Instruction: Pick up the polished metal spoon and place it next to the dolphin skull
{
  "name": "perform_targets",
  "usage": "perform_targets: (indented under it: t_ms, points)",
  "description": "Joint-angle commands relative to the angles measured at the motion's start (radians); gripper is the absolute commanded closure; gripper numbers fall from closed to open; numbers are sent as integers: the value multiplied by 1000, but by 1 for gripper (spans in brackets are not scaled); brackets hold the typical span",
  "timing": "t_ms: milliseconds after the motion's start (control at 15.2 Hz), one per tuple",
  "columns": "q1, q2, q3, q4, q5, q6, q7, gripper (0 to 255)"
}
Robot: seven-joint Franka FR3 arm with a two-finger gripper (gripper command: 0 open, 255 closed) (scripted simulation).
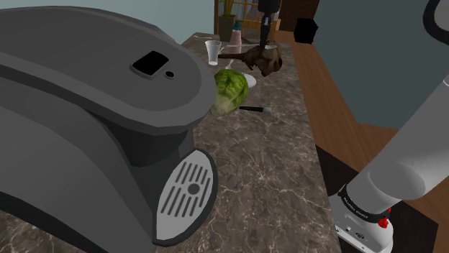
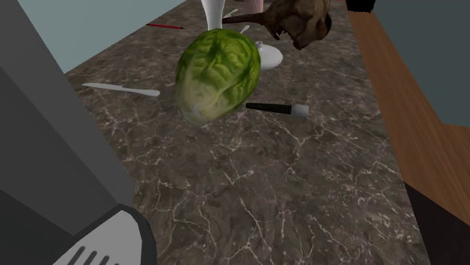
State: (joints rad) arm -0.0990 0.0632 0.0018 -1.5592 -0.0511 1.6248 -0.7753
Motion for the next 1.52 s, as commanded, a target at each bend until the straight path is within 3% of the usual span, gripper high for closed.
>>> perform_targets:
  t_ms: [0,660,858,1056,1452]
  points:
    - [-25,37,-21,49,2,-10,-49,255]
    - [-157,262,-103,356,35,-83,-260,255]
    - [-206,366,-119,512,52,-133,-319,255]
    - [-263,512,-129,746,73,-219,-372,255]
    - [-251,440,-129,543,65,-89,-368,255]
